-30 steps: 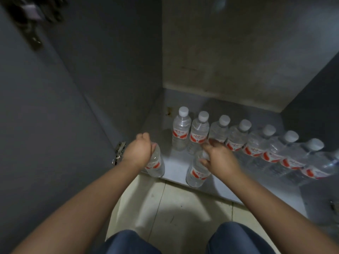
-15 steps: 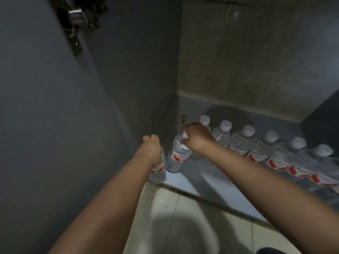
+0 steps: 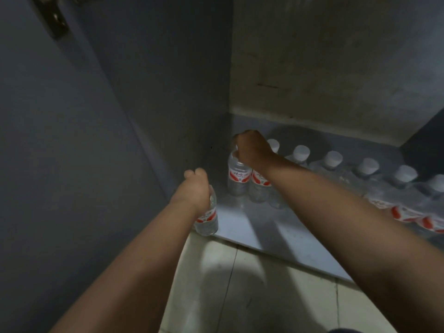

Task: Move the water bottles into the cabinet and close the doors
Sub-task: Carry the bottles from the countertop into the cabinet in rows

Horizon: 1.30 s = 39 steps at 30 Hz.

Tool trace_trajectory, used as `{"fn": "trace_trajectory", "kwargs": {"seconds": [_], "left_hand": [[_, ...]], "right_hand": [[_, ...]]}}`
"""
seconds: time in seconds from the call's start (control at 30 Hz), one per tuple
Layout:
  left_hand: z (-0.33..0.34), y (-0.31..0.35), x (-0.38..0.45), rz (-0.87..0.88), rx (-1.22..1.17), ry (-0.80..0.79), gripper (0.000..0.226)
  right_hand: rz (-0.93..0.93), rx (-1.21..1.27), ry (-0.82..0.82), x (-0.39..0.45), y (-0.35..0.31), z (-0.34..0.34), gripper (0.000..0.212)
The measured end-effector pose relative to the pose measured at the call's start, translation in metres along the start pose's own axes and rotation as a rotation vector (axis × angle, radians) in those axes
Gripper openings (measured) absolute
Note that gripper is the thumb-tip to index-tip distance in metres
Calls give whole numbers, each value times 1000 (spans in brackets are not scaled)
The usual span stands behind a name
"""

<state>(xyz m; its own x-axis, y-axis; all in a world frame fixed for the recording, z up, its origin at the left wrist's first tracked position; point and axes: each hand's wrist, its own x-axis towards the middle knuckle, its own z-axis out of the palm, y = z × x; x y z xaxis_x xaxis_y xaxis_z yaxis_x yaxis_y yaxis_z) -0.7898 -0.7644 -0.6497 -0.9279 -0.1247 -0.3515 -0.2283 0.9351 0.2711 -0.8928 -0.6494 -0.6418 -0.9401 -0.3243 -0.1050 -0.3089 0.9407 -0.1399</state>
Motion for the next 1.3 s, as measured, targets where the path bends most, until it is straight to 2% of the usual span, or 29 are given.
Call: {"fn": "trace_trajectory", "kwargs": {"seconds": [0.4,0.6,0.8,0.97,1.1,1.3], "left_hand": [[-9,-1,-5,49,85,-100,32],[-9,-1,-5,51,110,-93,32],[-16,7,1,27,374,-30,39],[-31,10,17,62,309,46,35],[-38,15,45,72,182,63,43],[-38,22,77,134,107,75,37]], "right_hand": [[-22,-20,-79,2,6,-15,30],[38,41,-82,-3,3,-19,27],[-1,-35,-103,-6,1,-17,40],[-118,-80,19,-19,13,-8,42],[-189,-46,-6,-28,22,1,59],[-236,3,-18,-23,29,7,68]]}}
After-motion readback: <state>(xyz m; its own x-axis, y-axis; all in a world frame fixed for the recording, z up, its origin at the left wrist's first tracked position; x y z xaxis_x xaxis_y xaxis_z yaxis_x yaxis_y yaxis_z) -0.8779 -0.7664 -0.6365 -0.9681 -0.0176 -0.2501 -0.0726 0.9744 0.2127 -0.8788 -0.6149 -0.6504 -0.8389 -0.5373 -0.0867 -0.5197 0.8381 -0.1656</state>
